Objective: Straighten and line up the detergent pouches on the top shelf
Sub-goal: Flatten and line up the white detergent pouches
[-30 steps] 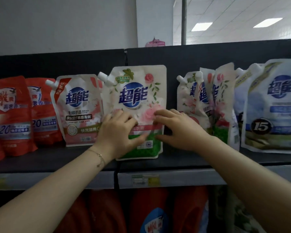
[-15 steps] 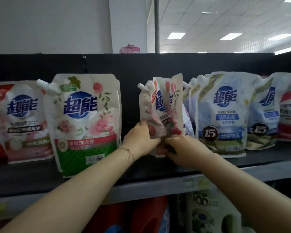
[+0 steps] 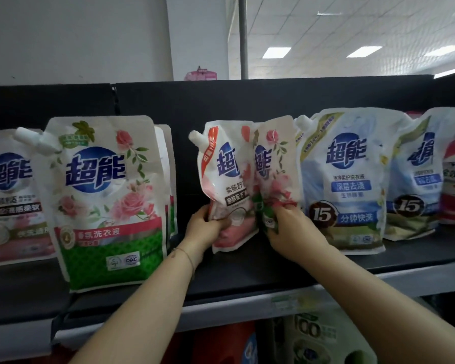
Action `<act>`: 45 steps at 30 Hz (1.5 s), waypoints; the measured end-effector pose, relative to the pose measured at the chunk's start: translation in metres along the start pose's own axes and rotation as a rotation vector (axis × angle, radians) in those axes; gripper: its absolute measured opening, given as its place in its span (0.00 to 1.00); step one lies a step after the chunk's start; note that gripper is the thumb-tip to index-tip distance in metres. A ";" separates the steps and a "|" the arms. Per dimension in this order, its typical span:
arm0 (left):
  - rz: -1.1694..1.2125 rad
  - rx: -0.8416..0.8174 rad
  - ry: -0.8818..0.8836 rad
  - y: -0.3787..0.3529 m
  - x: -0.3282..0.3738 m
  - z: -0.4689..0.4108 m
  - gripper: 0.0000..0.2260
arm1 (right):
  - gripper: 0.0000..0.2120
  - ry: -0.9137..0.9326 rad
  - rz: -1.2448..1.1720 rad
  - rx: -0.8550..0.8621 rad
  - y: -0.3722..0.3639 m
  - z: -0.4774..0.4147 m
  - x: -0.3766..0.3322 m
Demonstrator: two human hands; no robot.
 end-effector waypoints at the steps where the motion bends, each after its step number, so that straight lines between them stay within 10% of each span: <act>1: 0.027 0.050 -0.015 0.008 -0.001 -0.002 0.18 | 0.17 -0.021 0.001 -0.014 -0.001 -0.003 0.001; 13: -0.185 0.122 0.028 0.020 0.002 -0.005 0.08 | 0.34 -0.109 0.062 -0.233 -0.018 -0.010 0.001; 18: -0.343 0.074 0.039 0.022 0.016 0.010 0.18 | 0.20 -0.200 -0.396 -0.201 -0.028 -0.011 -0.001; 28: -0.088 -0.265 0.055 0.026 0.020 0.060 0.20 | 0.18 -0.279 -0.911 0.144 -0.029 -0.027 -0.010; 45: 0.287 -0.066 -0.223 0.061 0.048 0.109 0.08 | 0.11 -0.042 -0.810 0.647 0.069 0.011 -0.063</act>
Point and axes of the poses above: each hand's wrist, its own z-axis away from the middle knuckle, its own y-axis out of the back of the hand, x = y × z, the point moved 10 cm from there along -z, towards the middle knuckle, and after that the axes turned 14 degrees about y, right-handed, at the moved point
